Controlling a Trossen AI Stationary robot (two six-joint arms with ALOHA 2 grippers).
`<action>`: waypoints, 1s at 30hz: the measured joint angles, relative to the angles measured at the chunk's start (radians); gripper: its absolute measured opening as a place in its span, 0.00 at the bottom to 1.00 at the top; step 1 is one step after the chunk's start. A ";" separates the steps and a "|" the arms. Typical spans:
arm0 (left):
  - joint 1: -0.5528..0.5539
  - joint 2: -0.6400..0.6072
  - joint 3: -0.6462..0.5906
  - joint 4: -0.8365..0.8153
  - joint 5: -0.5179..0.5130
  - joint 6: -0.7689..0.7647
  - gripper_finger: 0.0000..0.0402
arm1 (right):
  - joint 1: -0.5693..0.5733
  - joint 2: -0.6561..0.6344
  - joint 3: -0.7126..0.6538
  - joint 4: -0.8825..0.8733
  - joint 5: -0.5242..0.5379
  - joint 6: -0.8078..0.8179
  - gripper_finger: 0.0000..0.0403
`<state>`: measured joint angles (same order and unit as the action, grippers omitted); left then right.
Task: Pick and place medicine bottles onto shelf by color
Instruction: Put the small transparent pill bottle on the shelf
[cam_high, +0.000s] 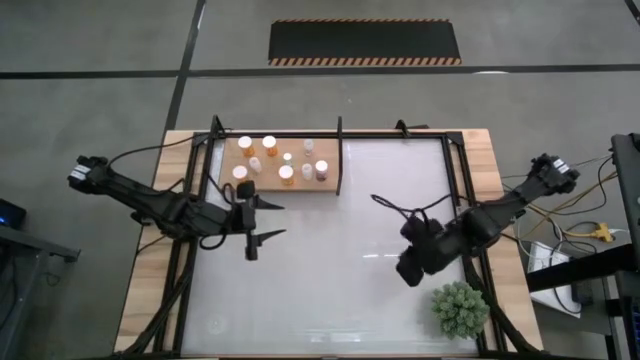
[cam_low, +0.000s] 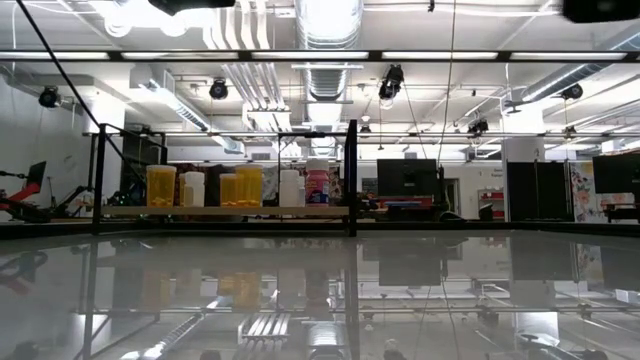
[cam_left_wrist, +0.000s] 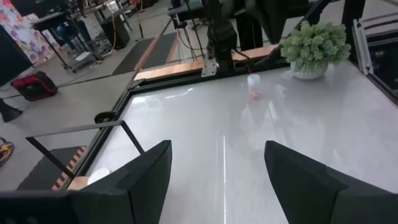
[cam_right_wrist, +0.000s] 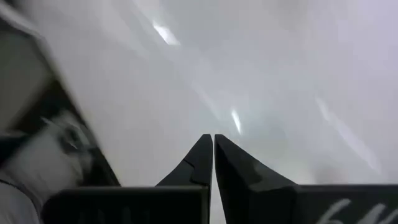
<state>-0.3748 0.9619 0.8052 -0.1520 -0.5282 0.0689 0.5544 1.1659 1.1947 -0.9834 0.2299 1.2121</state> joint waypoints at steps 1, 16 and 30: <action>0.000 -0.003 0.000 0.001 0.000 0.000 0.60 | -0.009 0.028 0.030 -0.082 -0.066 0.059 0.02; 0.000 -0.031 -0.004 0.004 -0.003 -0.003 0.60 | -0.117 0.053 -0.056 -0.313 -0.354 0.280 0.03; 0.000 -0.116 -0.010 -0.011 -0.004 -0.002 0.60 | -0.159 0.045 -0.218 -0.300 -0.385 0.290 0.48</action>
<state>-0.3748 0.8459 0.7957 -0.1628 -0.5320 0.0673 0.3954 1.2110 0.9762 -1.2833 -0.1551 1.5019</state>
